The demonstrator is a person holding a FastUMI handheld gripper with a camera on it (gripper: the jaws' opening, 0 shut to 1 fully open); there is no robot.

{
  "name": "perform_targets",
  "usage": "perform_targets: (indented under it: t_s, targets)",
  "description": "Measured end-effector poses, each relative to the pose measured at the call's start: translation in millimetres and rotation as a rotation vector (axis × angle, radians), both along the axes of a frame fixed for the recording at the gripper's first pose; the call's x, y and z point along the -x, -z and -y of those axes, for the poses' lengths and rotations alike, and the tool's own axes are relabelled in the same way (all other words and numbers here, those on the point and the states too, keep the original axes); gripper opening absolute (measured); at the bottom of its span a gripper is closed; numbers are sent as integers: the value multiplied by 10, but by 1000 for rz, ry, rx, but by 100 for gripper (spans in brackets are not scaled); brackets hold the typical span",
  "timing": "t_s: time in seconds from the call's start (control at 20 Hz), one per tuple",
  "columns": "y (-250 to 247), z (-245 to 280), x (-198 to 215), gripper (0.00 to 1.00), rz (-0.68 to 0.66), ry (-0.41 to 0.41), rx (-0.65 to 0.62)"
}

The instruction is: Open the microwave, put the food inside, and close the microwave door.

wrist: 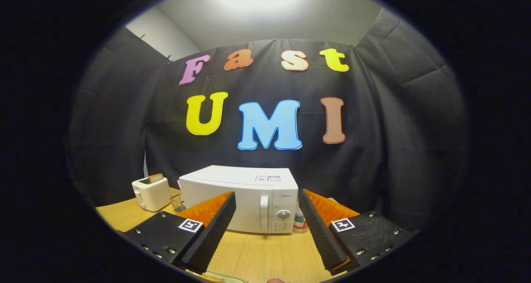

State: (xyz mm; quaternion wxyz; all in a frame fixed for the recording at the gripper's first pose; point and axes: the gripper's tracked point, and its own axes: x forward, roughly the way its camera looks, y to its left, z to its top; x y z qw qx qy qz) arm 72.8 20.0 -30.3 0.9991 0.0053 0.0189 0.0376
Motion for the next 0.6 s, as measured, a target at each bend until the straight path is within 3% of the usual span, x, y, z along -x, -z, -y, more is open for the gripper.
perform_targets:
  t_s: [0.6]
  targets:
    - [502,-180,-900,97,-70,-29,-2]
